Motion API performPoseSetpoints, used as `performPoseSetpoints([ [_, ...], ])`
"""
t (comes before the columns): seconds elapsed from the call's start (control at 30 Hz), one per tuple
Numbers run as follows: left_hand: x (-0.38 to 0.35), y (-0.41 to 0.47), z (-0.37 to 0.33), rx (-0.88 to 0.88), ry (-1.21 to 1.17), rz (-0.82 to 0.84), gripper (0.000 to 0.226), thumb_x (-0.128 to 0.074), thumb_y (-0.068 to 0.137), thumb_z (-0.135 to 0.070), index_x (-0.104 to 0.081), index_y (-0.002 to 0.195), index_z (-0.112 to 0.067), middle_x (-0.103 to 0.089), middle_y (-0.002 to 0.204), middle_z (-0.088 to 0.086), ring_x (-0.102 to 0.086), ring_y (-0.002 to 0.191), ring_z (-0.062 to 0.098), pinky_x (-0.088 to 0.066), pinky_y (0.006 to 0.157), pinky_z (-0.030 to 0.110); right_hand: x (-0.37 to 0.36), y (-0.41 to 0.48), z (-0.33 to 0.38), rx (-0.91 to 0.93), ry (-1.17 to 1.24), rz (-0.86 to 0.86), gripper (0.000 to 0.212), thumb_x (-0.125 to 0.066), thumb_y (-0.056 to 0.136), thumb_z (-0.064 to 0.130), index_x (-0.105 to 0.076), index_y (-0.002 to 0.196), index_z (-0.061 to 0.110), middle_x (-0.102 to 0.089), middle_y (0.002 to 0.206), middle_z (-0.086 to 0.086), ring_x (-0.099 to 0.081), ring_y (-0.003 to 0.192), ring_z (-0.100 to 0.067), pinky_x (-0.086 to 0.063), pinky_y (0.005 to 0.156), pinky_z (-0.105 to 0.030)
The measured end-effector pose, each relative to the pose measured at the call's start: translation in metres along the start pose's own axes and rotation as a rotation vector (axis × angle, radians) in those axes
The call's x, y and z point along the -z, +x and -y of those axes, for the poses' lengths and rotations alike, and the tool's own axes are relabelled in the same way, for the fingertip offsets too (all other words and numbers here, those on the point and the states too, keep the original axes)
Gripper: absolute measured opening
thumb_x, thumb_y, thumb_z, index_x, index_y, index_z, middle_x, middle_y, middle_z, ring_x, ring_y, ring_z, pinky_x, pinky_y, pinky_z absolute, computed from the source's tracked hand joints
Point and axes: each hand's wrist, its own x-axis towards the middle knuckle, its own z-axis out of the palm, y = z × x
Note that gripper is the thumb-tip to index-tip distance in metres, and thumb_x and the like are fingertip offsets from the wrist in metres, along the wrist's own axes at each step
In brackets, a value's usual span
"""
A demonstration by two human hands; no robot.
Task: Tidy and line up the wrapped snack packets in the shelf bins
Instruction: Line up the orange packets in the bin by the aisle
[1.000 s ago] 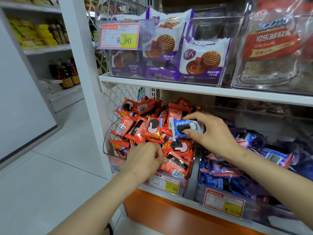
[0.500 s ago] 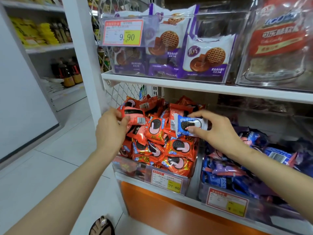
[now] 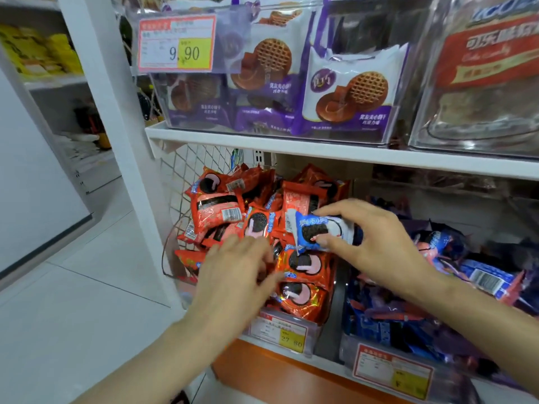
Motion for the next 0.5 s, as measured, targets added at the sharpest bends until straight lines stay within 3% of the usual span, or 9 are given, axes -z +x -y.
performPoseSetpoints([
  [0.07,-0.008,-0.002,-0.008,-0.023,0.163,0.165,0.031,-0.056,0.075,-0.058,-0.058,0.083,-0.028,-0.061,0.081,-0.013,-0.056,0.085,0.016,-0.035,0.069,0.03,-0.001,0.001,-0.003,-0.022,-0.023,-0.026,0.031,-0.071,0.08,0.031,-0.064,0.11,0.03,-0.062,0.103,0.011,-0.056,0.092,-0.01,-0.048,0.078,-0.032],
  [0.13,-0.014,-0.003,-0.006,0.068,0.281,0.265,0.041,-0.046,0.084,-0.063,-0.055,0.103,-0.028,-0.06,0.105,-0.013,-0.047,0.107,0.016,-0.031,0.085,0.032,-0.003,0.001,-0.005,-0.028,-0.047,-0.035,0.032,-0.07,0.08,0.031,-0.063,0.111,0.03,-0.062,0.103,0.01,-0.055,0.091,-0.011,-0.047,0.077,-0.032],
  [0.2,-0.02,-0.002,-0.005,0.145,0.299,0.325,0.046,-0.047,0.083,-0.064,-0.054,0.107,-0.026,-0.061,0.111,-0.009,-0.045,0.111,0.017,-0.029,0.091,0.032,-0.004,0.001,-0.005,-0.013,-0.073,-0.041,0.032,-0.072,0.08,0.029,-0.063,0.111,0.029,-0.063,0.102,0.008,-0.056,0.09,-0.011,-0.046,0.075,-0.033],
  [0.33,-0.021,0.006,-0.006,0.263,0.089,0.351,0.037,-0.064,0.079,-0.054,-0.061,0.102,-0.026,-0.068,0.101,-0.008,-0.054,0.106,0.015,-0.035,0.086,0.03,-0.004,0.002,0.0,0.061,-0.066,0.017,0.033,-0.068,0.077,0.037,-0.065,0.109,0.026,-0.063,0.099,0.009,-0.057,0.09,-0.01,-0.046,0.079,-0.034],
  [0.43,-0.015,0.008,-0.007,0.325,-0.1,0.252,0.019,-0.076,0.074,-0.037,-0.06,0.076,-0.027,-0.068,0.078,-0.012,-0.061,0.088,0.011,-0.042,0.075,0.027,-0.005,0.001,0.007,0.115,-0.124,0.099,0.036,-0.06,0.075,0.043,-0.065,0.108,0.03,-0.062,0.096,0.01,-0.052,0.088,-0.01,-0.036,0.081,-0.033],
  [0.5,-0.011,0.01,-0.006,0.307,-0.145,0.14,0.02,-0.077,0.074,-0.028,-0.058,0.068,-0.027,-0.062,0.066,-0.014,-0.058,0.083,0.012,-0.042,0.073,0.03,-0.005,0.0,0.009,0.12,-0.143,0.111,0.037,-0.059,0.075,0.045,-0.064,0.109,0.033,-0.06,0.094,0.012,-0.048,0.086,-0.009,-0.032,0.082,-0.032],
])
